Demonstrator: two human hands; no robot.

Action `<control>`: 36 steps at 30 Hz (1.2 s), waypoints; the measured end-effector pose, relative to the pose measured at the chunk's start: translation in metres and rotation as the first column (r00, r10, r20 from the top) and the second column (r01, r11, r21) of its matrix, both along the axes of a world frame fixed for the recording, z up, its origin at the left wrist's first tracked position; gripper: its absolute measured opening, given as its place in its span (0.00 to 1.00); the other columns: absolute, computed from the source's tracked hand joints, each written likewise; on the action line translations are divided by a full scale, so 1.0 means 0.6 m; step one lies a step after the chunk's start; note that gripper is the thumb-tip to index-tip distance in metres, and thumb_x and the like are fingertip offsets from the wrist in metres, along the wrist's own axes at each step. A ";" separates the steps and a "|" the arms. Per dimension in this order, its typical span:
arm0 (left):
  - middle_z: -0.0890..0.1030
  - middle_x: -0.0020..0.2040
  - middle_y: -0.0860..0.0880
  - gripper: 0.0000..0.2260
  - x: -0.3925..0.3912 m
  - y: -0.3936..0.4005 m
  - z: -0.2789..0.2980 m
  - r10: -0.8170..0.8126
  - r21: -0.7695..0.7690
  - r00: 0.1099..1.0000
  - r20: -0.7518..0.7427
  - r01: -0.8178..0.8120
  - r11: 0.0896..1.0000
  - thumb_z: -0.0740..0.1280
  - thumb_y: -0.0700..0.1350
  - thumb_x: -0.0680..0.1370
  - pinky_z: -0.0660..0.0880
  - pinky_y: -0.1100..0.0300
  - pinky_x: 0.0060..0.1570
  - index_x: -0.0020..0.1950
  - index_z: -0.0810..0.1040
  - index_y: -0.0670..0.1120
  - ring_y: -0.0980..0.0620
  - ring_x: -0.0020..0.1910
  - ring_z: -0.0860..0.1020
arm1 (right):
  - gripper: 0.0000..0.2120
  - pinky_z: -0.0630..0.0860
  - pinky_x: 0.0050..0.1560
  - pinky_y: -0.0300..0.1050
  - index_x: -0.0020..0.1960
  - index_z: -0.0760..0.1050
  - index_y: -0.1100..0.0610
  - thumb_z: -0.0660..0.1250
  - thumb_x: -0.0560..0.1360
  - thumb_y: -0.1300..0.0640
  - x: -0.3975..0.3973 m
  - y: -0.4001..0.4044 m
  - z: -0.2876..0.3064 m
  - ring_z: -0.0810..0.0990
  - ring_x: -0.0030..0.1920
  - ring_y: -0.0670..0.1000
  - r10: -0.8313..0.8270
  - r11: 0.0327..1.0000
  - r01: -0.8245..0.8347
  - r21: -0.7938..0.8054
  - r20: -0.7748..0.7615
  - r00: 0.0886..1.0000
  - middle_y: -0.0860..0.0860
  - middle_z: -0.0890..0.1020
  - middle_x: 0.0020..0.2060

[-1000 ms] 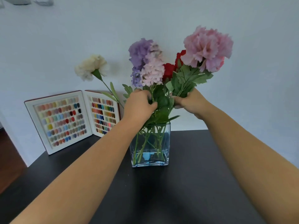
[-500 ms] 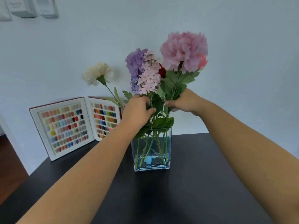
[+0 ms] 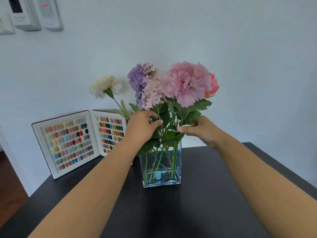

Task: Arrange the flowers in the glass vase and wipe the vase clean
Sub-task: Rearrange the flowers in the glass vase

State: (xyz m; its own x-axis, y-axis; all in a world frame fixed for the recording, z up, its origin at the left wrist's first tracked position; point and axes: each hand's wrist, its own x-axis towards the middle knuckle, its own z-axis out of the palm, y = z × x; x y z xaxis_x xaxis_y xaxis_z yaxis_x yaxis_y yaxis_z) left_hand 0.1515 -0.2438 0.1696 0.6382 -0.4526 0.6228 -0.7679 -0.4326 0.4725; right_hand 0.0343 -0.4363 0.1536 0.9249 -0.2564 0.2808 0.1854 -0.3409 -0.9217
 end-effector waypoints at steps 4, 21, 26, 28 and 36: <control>0.77 0.43 0.47 0.07 -0.002 -0.001 -0.005 -0.034 -0.037 0.999 -0.029 0.032 0.999 0.73 0.54 0.74 0.72 0.57 0.43 0.49 0.83 0.54 0.42 0.44 0.79 | 0.07 0.76 0.39 0.34 0.46 0.82 0.51 0.77 0.69 0.56 0.002 0.020 -0.003 0.80 0.40 0.45 -0.150 0.989 0.145 0.041 0.141 0.979 0.48 0.86 0.41; 0.77 0.58 0.47 0.23 0.088 0.082 -0.055 -0.145 -0.467 0.770 -0.622 -0.216 0.858 0.70 0.53 0.76 0.76 0.60 0.42 0.67 0.70 0.48 0.51 0.50 0.79 | 0.12 0.76 0.44 0.46 0.50 0.82 0.58 0.77 0.69 0.55 -0.004 0.030 -0.032 0.79 0.41 0.49 -0.271 0.957 0.232 0.173 0.250 0.930 0.59 0.85 0.44; 0.84 0.48 0.43 0.22 0.080 0.051 -0.066 -0.322 -0.505 0.779 -0.538 0.007 0.863 0.71 0.45 0.77 0.82 0.51 0.45 0.67 0.68 0.56 0.42 0.48 0.84 | 0.03 0.77 0.42 0.43 0.44 0.83 0.50 0.75 0.71 0.56 -0.008 0.033 -0.035 0.78 0.38 0.48 -0.274 0.957 0.230 0.179 0.285 0.919 0.55 0.83 0.39; 0.85 0.44 0.42 0.19 0.078 0.045 -0.057 -0.221 -0.416 0.869 -0.443 0.019 0.909 0.67 0.42 0.79 0.82 0.45 0.48 0.67 0.69 0.57 0.43 0.45 0.84 | 0.03 0.78 0.41 0.43 0.44 0.82 0.51 0.75 0.71 0.56 -0.008 0.030 -0.032 0.79 0.38 0.50 -0.291 0.951 0.247 0.188 0.266 0.919 0.55 0.84 0.40; 0.86 0.39 0.51 0.26 0.076 0.055 0.013 -0.273 -0.193 0.884 -0.379 0.213 0.958 0.64 0.38 0.81 0.78 0.67 0.38 0.77 0.61 0.52 0.57 0.36 0.82 | 0.05 0.78 0.38 0.39 0.48 0.82 0.56 0.74 0.72 0.59 0.003 0.023 -0.006 0.81 0.35 0.50 -0.227 0.942 0.163 0.292 0.198 0.954 0.49 0.85 0.37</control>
State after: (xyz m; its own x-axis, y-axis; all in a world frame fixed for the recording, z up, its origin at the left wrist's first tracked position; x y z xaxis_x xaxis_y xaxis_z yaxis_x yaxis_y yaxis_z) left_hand 0.1971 -0.2110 0.1772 0.7266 -0.5519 0.4093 -0.5750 -0.1623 0.8019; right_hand 0.0362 -0.4226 0.1500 0.7689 -0.5207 0.3712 0.3543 -0.1362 -0.9251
